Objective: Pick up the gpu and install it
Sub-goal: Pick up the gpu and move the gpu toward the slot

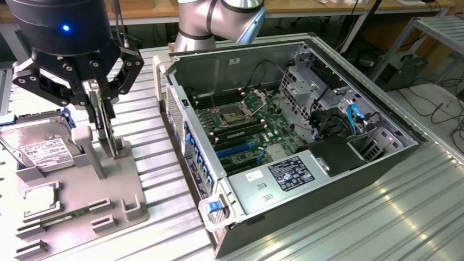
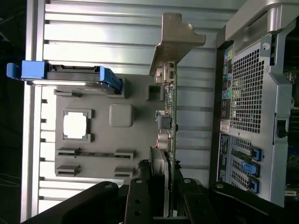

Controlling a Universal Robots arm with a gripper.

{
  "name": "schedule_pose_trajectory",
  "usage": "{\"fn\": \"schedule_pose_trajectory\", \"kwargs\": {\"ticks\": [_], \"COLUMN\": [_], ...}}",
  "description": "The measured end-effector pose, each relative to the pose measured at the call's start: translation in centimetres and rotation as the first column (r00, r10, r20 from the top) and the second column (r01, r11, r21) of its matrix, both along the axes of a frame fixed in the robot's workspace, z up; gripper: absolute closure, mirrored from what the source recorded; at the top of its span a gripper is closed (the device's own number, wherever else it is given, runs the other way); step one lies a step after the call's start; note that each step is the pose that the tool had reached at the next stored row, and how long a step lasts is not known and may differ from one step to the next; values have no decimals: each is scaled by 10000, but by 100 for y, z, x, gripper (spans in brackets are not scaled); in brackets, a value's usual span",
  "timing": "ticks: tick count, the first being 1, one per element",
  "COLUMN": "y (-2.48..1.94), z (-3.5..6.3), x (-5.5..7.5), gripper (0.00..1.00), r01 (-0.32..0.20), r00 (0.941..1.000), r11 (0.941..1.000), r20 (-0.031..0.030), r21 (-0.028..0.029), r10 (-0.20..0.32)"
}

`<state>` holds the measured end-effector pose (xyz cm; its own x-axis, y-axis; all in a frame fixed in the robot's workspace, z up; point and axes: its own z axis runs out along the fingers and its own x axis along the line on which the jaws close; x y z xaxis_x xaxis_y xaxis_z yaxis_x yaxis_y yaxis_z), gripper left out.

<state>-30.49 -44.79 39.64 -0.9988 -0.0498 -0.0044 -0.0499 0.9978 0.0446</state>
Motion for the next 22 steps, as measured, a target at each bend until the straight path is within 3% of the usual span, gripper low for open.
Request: {"fn": "schedule_pose_trajectory", "kwargs": {"ticks": [22], "y": [0], "z": [170], "x": [0], "gripper": [73], "r01": [0], "r00": [10000], "r11": [10000], "r20": [1], "r21": [5], "r10": [0]}}
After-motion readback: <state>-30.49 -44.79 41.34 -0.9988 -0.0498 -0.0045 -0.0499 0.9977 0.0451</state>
